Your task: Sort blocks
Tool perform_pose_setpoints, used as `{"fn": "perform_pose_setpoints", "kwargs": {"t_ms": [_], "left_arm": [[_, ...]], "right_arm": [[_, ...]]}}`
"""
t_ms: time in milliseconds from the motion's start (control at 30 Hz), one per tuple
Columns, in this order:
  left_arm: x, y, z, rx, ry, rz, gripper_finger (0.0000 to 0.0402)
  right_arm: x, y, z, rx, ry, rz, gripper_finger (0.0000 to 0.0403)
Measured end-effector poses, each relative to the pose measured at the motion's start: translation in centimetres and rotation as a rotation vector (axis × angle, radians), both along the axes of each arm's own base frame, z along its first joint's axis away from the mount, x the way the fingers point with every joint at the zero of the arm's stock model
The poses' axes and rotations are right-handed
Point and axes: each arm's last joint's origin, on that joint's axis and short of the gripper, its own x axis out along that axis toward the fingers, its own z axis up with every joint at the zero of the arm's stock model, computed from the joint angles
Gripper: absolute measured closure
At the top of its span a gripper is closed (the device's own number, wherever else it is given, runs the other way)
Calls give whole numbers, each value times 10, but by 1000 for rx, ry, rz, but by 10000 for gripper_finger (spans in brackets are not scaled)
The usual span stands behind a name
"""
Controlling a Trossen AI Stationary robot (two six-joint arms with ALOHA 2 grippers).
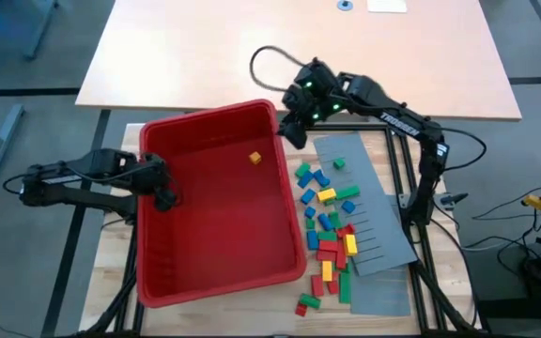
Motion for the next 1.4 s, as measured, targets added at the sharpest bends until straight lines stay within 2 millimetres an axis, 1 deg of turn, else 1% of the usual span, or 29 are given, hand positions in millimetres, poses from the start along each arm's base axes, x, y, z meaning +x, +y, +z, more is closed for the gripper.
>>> {"fn": "perform_pose_setpoints", "kwargs": {"t_ms": [67, 167, 300, 433, 533, 633, 800, 933, 1167, 1400], "left_arm": [[-1, 0, -4, 9, -4, 17, 125], [-3, 0, -10, 3, 23, 37, 125], [-3, 0, -13, 1, 34, 38, 125], [-2, 0, -13, 0, 39, 39, 125], [-1, 0, -14, -2, 38, 52, 125], [1, 0, -14, -5, 41, 68, 125], [6, 0, -15, -35, 26, 86, 125], [15, 1, -14, -27, -33, 84, 125], [36, 2, -15, -8, -106, 36, 125], [48, 3, -18, -7, -97, 33, 125]], "right_arm": [[9, 1, -4, 2, -18, 38, 208], [24, 4, -16, -10, -5, 96, 208], [42, 4, -36, -35, 48, 162, 208], [55, 1, -54, -51, 86, 202, 208], [61, -1, -63, -61, 104, 223, 209], [63, -2, -63, -85, 89, 233, 208], [68, -3, -57, -129, 18, 232, 212], [70, -3, -55, -144, -9, 230, 219], [79, 1, -65, -146, 7, 261, 235], [90, 5, -73, -159, -12, 281, 245]]}}
